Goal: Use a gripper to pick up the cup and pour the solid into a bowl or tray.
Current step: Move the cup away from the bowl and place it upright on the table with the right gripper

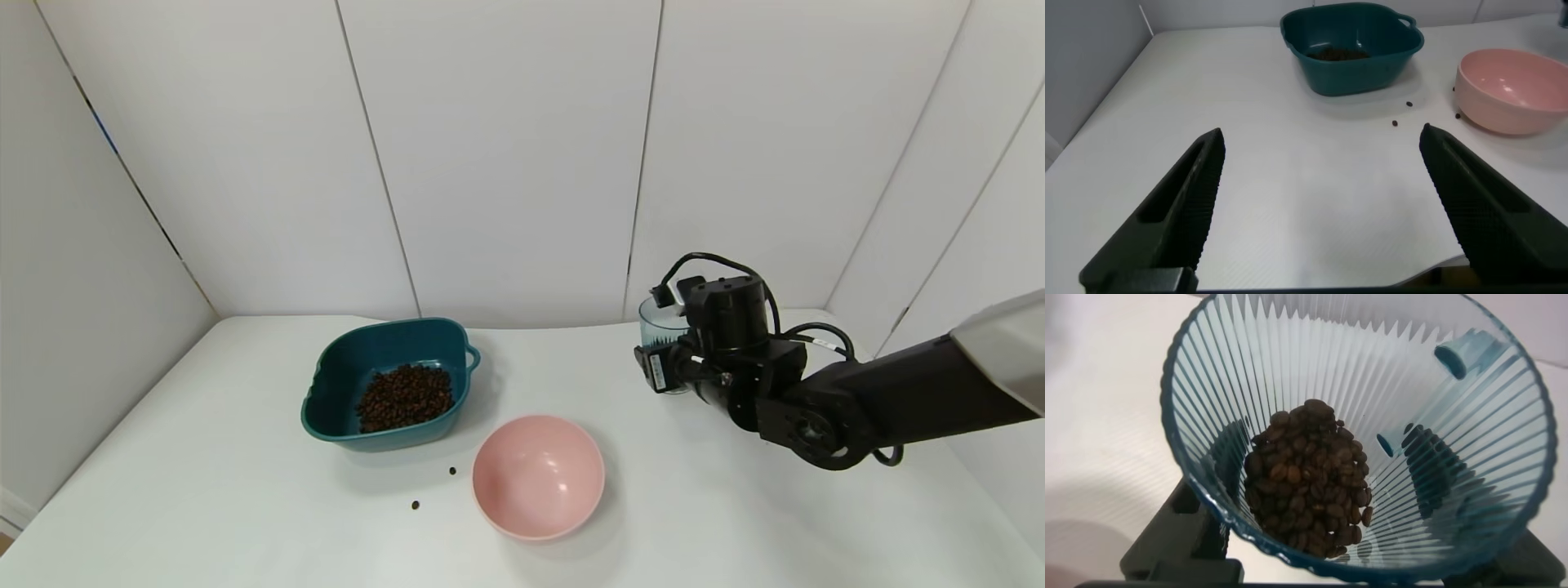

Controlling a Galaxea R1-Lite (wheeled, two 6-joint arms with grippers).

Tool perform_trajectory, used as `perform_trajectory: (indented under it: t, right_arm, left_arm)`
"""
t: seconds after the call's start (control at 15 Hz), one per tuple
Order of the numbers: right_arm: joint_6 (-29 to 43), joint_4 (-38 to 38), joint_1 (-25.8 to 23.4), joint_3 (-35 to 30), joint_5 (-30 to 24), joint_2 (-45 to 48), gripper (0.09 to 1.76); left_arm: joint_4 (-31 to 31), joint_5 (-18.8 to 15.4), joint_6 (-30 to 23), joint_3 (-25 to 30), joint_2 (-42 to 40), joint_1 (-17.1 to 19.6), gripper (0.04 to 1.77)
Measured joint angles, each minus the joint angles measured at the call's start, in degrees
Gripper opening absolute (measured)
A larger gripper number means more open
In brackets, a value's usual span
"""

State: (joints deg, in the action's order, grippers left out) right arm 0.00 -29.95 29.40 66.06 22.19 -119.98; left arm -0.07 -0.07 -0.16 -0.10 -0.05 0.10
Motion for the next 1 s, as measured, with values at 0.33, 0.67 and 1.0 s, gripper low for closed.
perform_trajectory:
  t: [0.33, 0.67, 1.0]
  right_arm:
    - [1.2, -5.2, -0.8, 0.1, -0.1, -4.8, 1.35]
    - [2.0, -8.6, -0.9, 1.3, -0.1, -9.0, 1.35]
    - [3.2, -9.8, -0.8, 1.6, -0.2, -10.9, 1.35]
  left_arm:
    - [0.0, 0.0, 0.0, 0.0, 0.0, 0.0, 1.72]
    - [0.0, 0.0, 0.0, 0.0, 0.0, 0.0, 1.72]
    - [0.0, 0.0, 0.0, 0.0, 0.0, 0.0, 1.72]
